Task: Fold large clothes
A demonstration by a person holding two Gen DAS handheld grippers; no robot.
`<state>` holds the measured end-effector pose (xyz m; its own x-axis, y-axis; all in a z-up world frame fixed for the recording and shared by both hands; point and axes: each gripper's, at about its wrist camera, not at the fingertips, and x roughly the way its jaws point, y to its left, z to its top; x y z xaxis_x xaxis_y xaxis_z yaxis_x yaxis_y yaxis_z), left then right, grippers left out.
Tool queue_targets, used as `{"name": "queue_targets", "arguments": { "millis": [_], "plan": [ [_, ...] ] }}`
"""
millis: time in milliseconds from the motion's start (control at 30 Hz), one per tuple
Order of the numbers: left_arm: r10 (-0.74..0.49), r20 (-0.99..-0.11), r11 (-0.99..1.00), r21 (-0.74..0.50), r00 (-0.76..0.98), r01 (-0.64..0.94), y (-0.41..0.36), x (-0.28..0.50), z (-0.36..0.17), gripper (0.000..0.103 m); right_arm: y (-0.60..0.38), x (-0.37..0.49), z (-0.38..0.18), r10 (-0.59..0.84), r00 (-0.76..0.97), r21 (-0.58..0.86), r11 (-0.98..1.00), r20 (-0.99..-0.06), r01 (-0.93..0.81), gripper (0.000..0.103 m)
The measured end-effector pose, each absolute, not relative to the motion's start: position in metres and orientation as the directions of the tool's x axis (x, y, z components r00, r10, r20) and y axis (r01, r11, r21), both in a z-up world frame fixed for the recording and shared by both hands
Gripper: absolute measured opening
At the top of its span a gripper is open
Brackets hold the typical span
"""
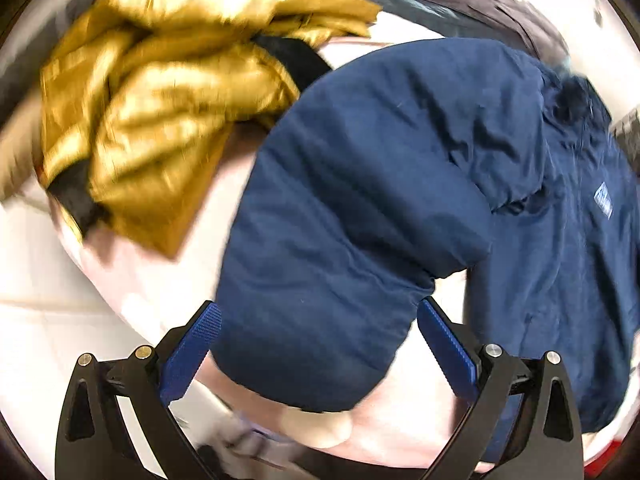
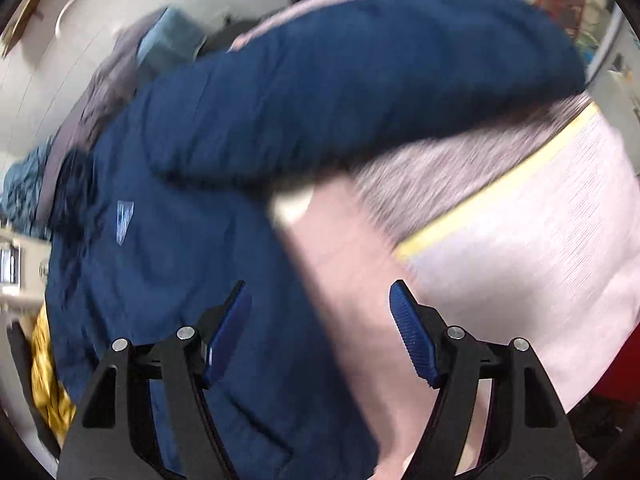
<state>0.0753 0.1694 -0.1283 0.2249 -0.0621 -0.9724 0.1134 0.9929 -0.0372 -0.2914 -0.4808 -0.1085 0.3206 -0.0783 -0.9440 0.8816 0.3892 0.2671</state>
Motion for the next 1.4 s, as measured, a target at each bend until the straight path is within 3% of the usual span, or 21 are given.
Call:
{"name": "queue_targets", "arguments": {
  "millis": [67,167,267,433,533,600,767,900,967,1033,1100,1200,1300,1400],
  "plan": [
    [-0.073,-0.981,0.996,-0.062,0.180,0.063,0.176,0.076,-0.146,0.097,-0.471,-0.287,-0.118,-0.049,0.314,0.270,0.397,-0.948,0.877,0.071],
    [0.011,-0.971,1.000,0.012,0.239,0.002,0.185,0.067,-0.153,0.095,-0.456,-0.281,-0.126,-0.016,0.313,0.282,0.395,-0.949,0.874,0.071],
    [-0.023,-0.960,0.996,-0.046,0.279,-0.078,0.206,0.060,-0.158,0.097,-0.446,-0.285,-0.122,-0.036,0.311,0.270,0.409,-0.950,0.872,0.071],
    [-0.105,-0.984,0.962,-0.137,0.145,-0.236,0.232,0.061,-0.201,0.094,-0.440,-0.290,-0.126,-0.011,0.297,0.270,0.388,-0.955,0.881,0.072],
    [-0.112,-0.986,0.963,-0.139,0.127,-0.232,0.219,0.066,-0.208,0.068,-0.437,-0.291,-0.132,0.017,0.296,0.282,0.362,-0.955,0.889,0.072],
    [-0.122,-0.983,0.974,-0.145,0.139,-0.172,0.204,0.073,-0.198,0.031,-0.432,-0.291,-0.134,0.032,0.299,0.290,0.359,-0.954,0.887,0.072],
    [-0.050,-0.910,0.998,-0.032,0.412,0.051,0.156,0.097,-0.107,0.023,-0.424,-0.287,-0.131,0.013,0.279,0.261,0.399,-0.960,0.879,0.072],
    [-0.036,-0.792,0.997,0.011,0.609,0.073,0.142,0.136,-0.021,0.023,-0.424,-0.295,-0.133,0.027,0.282,0.270,0.385,-0.959,0.883,0.072],
    [-0.038,-0.742,0.997,0.021,0.670,0.079,0.142,0.159,0.013,0.023,-0.424,-0.298,-0.135,0.036,0.287,0.279,0.376,-0.957,0.884,0.072],
    [-0.015,-0.721,0.994,0.065,0.693,0.090,0.138,0.179,0.031,0.032,-0.424,-0.303,-0.134,0.041,0.295,0.289,0.367,-0.955,0.884,0.072],
    [0.065,-0.722,0.985,0.159,0.688,0.073,0.131,0.204,0.033,0.064,-0.425,-0.306,-0.134,0.048,0.306,0.302,0.359,-0.951,0.883,0.072],
    [0.113,-0.698,0.976,0.212,0.707,0.053,0.122,0.201,0.035,0.092,-0.427,-0.311,-0.135,0.053,0.318,0.316,0.347,-0.947,0.883,0.072],
    [0.051,-0.705,0.983,0.159,0.708,0.087,0.114,0.176,0.033,0.097,-0.428,-0.323,-0.134,0.055,0.332,0.331,0.328,-0.942,0.885,0.072],
    [-0.093,-0.764,0.977,0.055,0.639,0.207,0.105,0.152,0.017,0.097,-0.427,-0.332,-0.137,0.067,0.333,0.337,0.318,-0.940,0.886,0.072]
  ]
}}
